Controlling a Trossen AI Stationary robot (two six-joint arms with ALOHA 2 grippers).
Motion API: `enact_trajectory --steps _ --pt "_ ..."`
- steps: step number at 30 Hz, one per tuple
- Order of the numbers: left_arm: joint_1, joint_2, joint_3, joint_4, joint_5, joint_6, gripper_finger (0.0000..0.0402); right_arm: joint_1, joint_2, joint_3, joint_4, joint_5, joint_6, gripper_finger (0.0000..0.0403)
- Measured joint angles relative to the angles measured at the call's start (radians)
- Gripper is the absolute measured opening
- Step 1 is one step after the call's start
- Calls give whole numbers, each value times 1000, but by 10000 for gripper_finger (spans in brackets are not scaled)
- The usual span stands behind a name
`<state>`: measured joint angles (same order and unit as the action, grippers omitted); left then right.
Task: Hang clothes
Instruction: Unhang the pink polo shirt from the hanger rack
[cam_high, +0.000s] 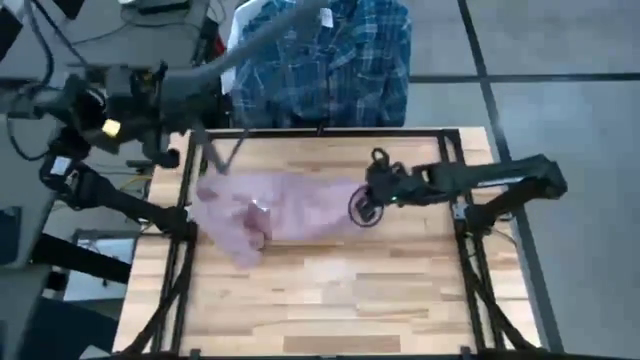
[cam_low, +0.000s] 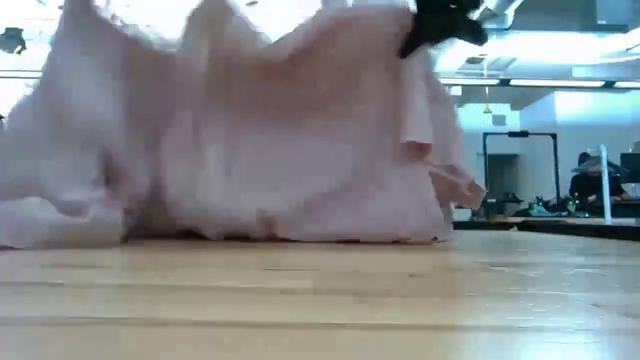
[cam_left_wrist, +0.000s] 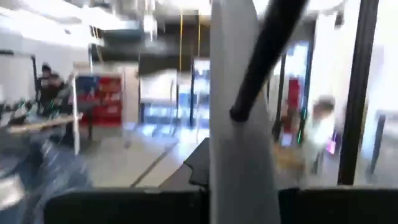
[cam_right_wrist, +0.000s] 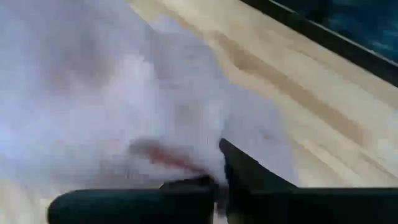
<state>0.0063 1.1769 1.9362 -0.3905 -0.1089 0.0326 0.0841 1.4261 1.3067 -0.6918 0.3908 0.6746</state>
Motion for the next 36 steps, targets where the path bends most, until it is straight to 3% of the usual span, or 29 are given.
enact_trajectory --steps 3,10,14,18,23,28,36 --pt "-1 26 9 -79 43 12 5 2 41 -1 -5 -21 0 0" --pt "0 14 24 -527 -113 -67 7 18 97 -1 57 -60 -2 0" --pt "-1 42 22 -643 -153 -106 7 -10 101 -1 60 -93 3 9" --pt "0 53 23 -698 -181 -133 6 -50 86 -1 54 -190 5 51" --pt "1 82 24 -789 -216 -174 6 -97 9 19 -22 -320 -35 106" --pt "47 158 23 -922 -218 -194 5 -101 -142 35 -55 -321 -78 128" --pt "244 374 21 -1056 -207 106 5 -33 -310 36 -37 -202 -89 128"
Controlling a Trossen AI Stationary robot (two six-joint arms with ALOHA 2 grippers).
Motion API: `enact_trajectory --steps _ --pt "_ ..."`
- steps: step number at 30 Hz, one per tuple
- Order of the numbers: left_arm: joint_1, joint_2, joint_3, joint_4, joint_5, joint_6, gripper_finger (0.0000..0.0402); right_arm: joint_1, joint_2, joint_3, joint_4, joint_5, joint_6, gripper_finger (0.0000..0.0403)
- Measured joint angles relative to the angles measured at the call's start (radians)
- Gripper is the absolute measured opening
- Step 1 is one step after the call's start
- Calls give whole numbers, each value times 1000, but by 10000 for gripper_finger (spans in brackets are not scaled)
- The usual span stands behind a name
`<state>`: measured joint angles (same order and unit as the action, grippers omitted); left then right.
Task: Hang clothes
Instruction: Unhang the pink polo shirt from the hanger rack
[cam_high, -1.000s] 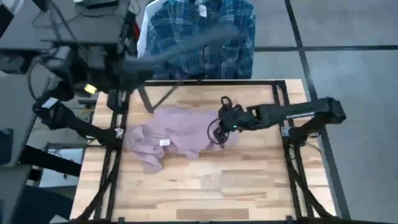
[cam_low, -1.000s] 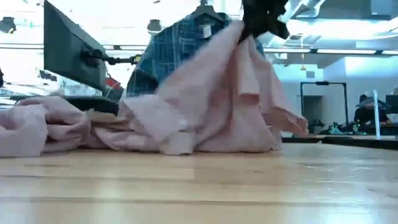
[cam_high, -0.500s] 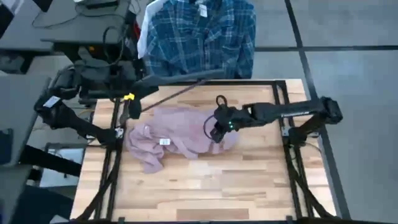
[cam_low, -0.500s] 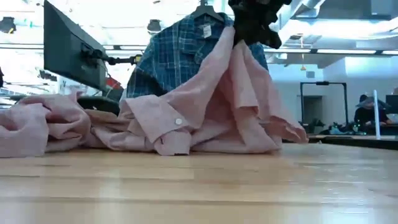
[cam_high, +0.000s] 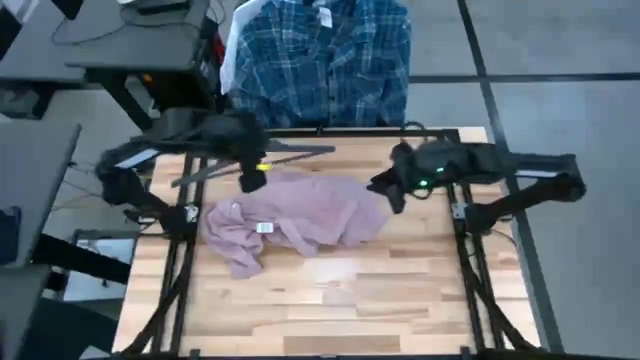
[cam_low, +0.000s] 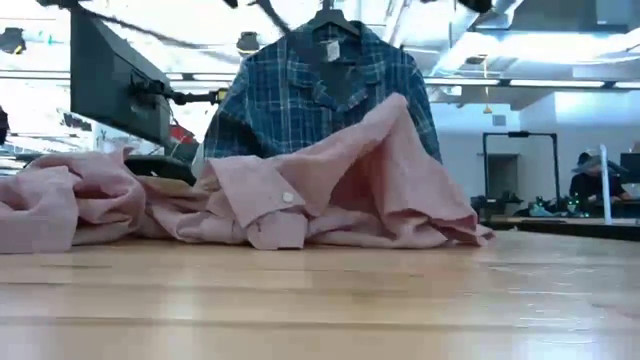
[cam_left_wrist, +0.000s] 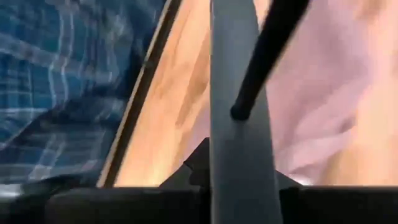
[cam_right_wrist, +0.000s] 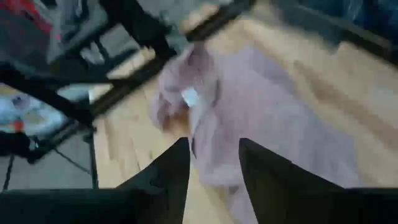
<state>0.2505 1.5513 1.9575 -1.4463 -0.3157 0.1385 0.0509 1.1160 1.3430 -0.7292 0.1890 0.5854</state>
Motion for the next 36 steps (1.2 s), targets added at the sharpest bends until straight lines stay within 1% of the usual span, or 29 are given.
enact_trajectory --steps 2,5,8,11,13,15,18,20,22,25,28,30,33,36 --pt "59 39 -15 35 67 81 5 34 -9 0 0 22 -3 128" --pt "148 56 -107 188 206 156 5 88 -5 -2 -5 60 -19 128" --pt "217 27 -252 367 236 217 5 139 5 -15 -3 137 -38 128" --pt "276 -15 -404 532 258 283 5 161 16 -41 6 234 -37 128" --pt "317 -27 -493 605 293 308 5 161 26 -53 6 275 -37 128" --pt "357 -29 -569 662 346 321 5 143 41 -56 7 292 -37 128" --pt "421 -27 -669 791 464 348 5 114 69 -56 18 293 -49 128" --pt "453 -15 -731 883 503 370 7 93 87 -56 32 293 -63 128" --pt "482 -2 -784 963 518 396 9 72 109 -56 34 293 -66 128" --pt "516 17 -832 1049 547 406 10 34 145 -56 35 292 -66 128" --pt "541 49 -851 1036 606 398 10 -1 178 -56 35 288 -62 128" --pt "545 74 -851 1036 630 387 11 -23 196 -56 36 243 -46 128" --pt "544 86 -850 1039 635 387 18 -56 225 -56 35 227 10 128" --pt "544 86 -850 1050 622 365 33 -79 242 -56 39 219 32 130"
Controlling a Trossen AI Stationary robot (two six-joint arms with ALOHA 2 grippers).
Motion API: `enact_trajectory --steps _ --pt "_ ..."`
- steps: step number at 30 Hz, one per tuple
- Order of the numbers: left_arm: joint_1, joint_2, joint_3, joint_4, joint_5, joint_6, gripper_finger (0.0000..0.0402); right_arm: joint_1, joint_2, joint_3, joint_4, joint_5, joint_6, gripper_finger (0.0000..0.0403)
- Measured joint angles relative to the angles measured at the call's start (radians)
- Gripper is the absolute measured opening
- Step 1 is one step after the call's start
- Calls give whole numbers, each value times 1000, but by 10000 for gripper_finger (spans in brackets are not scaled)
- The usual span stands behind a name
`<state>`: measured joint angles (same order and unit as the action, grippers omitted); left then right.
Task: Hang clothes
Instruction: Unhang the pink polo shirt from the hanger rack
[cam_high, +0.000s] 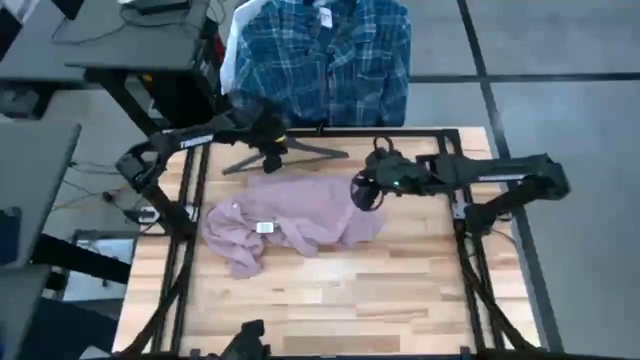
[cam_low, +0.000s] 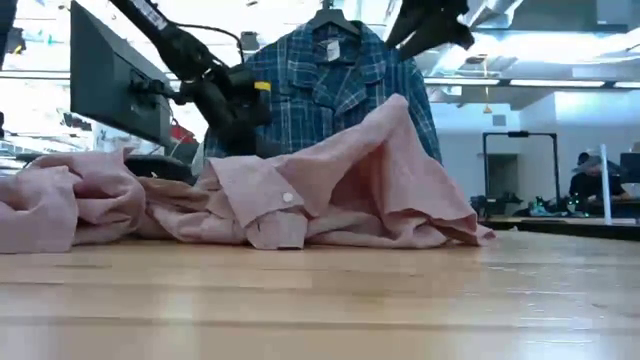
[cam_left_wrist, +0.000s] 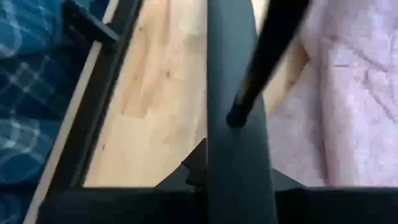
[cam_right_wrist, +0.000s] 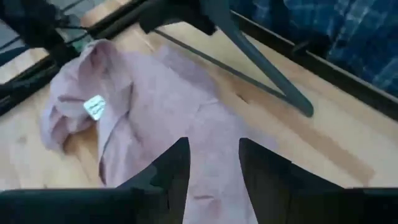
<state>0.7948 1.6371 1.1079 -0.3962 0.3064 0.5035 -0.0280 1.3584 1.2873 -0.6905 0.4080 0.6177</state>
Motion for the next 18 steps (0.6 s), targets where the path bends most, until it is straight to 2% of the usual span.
enact_trajectory --steps 8,12,15,18 --pt "25 -3 70 -112 -17 -78 108 -33 -4 0 110 -27 3 172" --pt "26 -10 105 -109 -21 -76 143 -52 -6 2 136 -27 3 195" --pt "25 -9 110 -134 -19 -55 161 -62 -6 2 138 -43 3 206" --pt "23 -9 124 -244 16 -32 170 -68 -6 2 138 -43 3 209"
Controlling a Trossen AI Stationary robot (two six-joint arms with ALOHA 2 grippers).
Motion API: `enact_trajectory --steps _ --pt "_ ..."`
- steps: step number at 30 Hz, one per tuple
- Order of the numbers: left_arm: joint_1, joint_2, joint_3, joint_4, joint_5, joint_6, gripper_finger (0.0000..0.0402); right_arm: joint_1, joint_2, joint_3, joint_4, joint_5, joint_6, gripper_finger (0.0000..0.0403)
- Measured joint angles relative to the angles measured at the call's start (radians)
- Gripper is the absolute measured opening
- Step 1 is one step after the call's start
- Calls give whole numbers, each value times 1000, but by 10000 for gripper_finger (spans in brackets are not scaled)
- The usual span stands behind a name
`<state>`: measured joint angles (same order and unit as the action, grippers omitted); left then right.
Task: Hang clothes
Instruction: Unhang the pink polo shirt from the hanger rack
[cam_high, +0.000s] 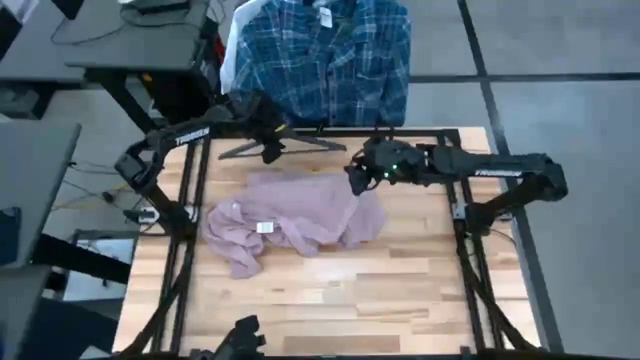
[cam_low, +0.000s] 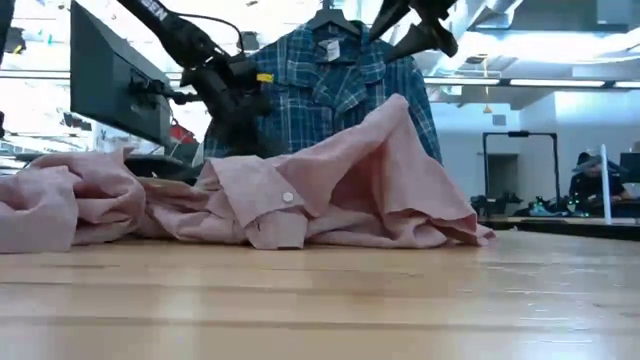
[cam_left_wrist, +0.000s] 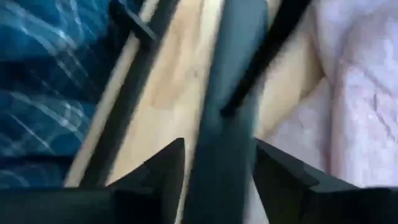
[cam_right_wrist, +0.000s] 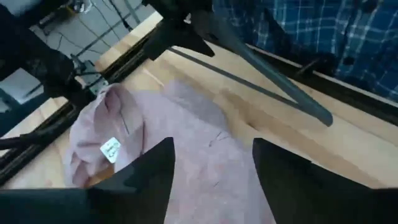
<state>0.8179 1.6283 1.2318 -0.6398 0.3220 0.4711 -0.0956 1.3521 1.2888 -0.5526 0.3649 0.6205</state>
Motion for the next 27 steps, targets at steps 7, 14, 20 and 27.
enact_trajectory --steps 7,14,20,27 --pt "0 0 2 -187 -78 -9 170 -15 0 0 1 -1 -1 208" --pt "-1 0 2 -430 -3 -42 169 -36 0 0 8 -1 -27 208" --pt "-15 0 0 -579 65 -114 169 -51 0 0 8 -2 -71 208" --pt "-81 8 -114 -377 23 -230 168 -78 -1 0 7 -2 -109 208"
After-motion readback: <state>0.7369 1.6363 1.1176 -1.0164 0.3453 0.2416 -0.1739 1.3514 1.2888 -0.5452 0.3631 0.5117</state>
